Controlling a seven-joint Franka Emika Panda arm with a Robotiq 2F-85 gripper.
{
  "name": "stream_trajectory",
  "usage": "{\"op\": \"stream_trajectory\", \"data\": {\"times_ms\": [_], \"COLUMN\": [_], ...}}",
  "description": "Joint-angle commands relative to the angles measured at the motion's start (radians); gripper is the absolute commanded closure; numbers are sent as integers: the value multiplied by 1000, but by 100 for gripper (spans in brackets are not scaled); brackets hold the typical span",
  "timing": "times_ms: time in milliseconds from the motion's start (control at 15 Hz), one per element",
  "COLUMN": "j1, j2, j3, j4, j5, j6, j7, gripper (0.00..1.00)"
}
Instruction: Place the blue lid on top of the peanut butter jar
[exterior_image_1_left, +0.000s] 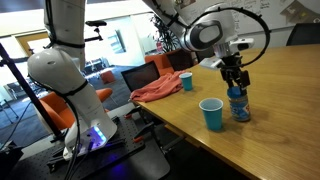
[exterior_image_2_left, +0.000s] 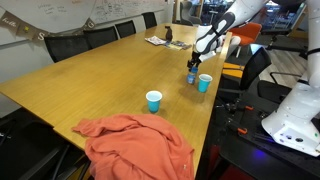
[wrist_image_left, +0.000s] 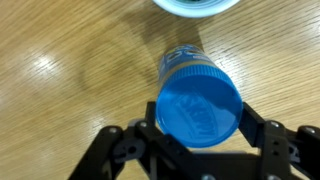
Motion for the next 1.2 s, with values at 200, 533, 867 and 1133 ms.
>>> {"op": "stream_trajectory", "data": {"times_ms": [200, 533, 867, 1133], "j1": [-13, -12, -7, -6], "j2": [-24, -33, -52, -70], "j3": [8, 8, 3, 1], "j4": [-36, -42, -62, -78], "j5": [19, 15, 8, 8], "j6": [24, 26, 47, 70], "j7": [-23, -27, -25, -24], "gripper": [46, 46, 46, 46]}}
